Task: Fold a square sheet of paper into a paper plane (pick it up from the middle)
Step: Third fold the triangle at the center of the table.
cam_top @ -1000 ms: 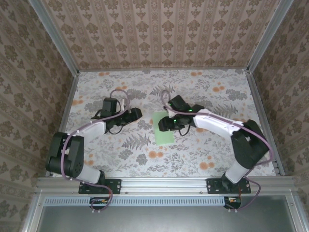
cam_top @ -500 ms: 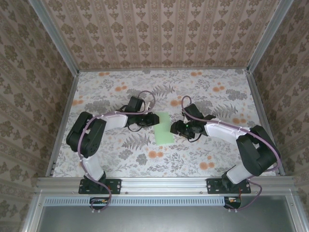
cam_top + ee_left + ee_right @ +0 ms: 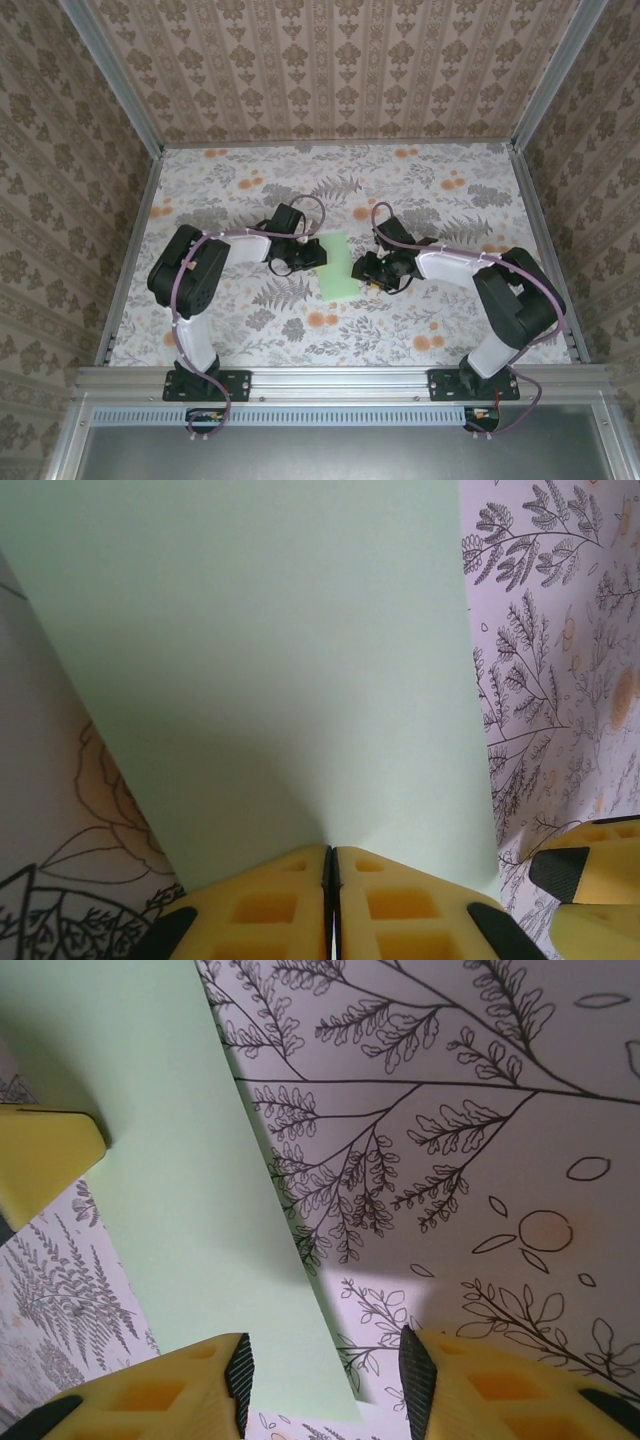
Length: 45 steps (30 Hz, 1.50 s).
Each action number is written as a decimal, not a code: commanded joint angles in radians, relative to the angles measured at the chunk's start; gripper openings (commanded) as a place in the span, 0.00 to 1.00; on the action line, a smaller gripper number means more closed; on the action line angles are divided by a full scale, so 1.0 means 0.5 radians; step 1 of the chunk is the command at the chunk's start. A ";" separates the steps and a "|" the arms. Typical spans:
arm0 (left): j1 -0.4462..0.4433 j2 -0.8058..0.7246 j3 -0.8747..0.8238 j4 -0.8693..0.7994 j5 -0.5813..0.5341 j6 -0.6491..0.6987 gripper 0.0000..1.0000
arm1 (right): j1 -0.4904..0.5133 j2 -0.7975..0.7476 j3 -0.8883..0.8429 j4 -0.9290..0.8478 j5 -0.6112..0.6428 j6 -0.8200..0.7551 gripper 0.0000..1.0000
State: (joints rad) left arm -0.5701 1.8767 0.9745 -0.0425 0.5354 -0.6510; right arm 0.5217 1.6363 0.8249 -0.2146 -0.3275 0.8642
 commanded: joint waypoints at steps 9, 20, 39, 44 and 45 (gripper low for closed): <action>-0.015 0.100 -0.017 -0.114 -0.108 0.023 0.09 | 0.058 0.093 0.069 -0.009 -0.137 -0.033 0.41; -0.013 0.112 -0.035 -0.094 -0.114 0.006 0.09 | 0.098 0.076 0.009 0.065 -0.240 -0.048 0.38; -0.007 0.117 -0.054 -0.070 -0.101 -0.005 0.08 | 0.048 0.031 -0.185 0.818 -0.455 0.111 0.44; -0.004 0.118 -0.055 -0.067 -0.100 -0.005 0.08 | -0.022 0.088 -0.157 0.843 -0.441 0.100 0.46; -0.004 0.118 -0.055 -0.064 -0.100 -0.008 0.08 | -0.028 0.100 -0.147 0.837 -0.445 0.106 0.46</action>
State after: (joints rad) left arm -0.5690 1.8805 0.9741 -0.0383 0.5388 -0.6518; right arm 0.5194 1.6642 0.7269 0.1768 -0.5358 0.9173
